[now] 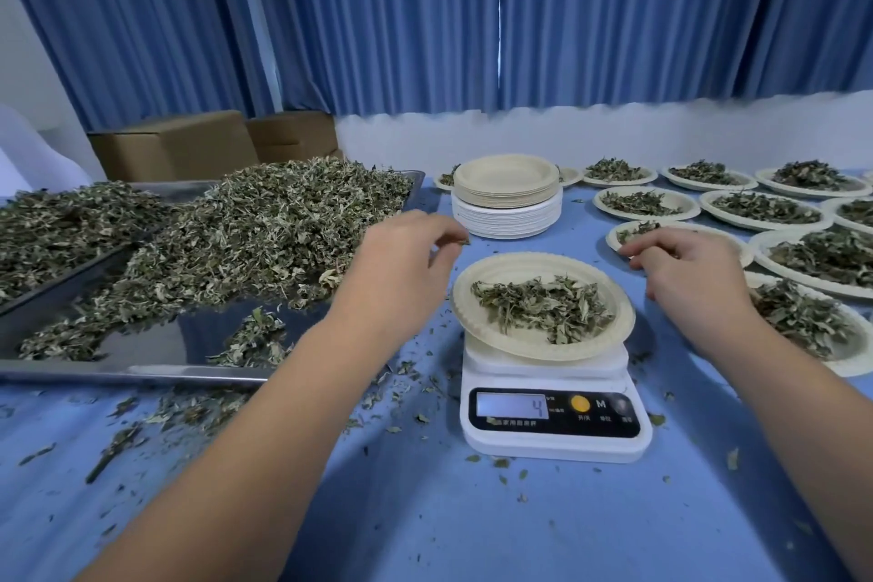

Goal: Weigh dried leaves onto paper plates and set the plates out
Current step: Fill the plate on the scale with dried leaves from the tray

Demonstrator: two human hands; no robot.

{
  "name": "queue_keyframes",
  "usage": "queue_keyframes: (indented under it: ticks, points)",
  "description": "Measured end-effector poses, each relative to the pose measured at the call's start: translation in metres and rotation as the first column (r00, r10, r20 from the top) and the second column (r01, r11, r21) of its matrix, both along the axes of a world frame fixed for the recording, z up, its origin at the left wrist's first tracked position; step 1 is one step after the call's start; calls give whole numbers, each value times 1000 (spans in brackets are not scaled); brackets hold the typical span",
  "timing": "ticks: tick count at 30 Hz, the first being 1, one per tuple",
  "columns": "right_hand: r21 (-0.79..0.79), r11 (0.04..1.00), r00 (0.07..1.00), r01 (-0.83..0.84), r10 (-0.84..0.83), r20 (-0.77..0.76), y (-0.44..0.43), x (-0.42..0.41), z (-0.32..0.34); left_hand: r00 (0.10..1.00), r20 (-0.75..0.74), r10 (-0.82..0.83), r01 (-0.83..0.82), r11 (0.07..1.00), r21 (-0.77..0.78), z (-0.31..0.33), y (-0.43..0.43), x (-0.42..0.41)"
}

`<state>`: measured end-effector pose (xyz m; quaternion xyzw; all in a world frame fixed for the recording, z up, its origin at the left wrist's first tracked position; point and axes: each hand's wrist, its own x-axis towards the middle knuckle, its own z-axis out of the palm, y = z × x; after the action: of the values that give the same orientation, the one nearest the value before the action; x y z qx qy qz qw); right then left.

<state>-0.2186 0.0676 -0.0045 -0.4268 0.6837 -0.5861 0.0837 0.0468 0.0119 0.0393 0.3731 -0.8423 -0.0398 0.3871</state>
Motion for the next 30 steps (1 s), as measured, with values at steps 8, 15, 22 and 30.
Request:
queue_keyframes:
  ticks: [8,15,22,30]
  points:
    - [-29,1000,999,8,-7,35,1,2,2,935,182,305,-320,945,60,-6,-8,32]
    - [-23,1000,1000,6,-6,0,1,4,2,677,654,336,-696,580,423,-13,-19,100]
    - [-5,1000,1000,25,-25,2,-2,1,1,877,349,330,-474,715,513,14,-39,84]
    - [-7,1000,1000,14,-14,-26,-3,0,0,779,626,-50,-434,676,595,0,-85,85]
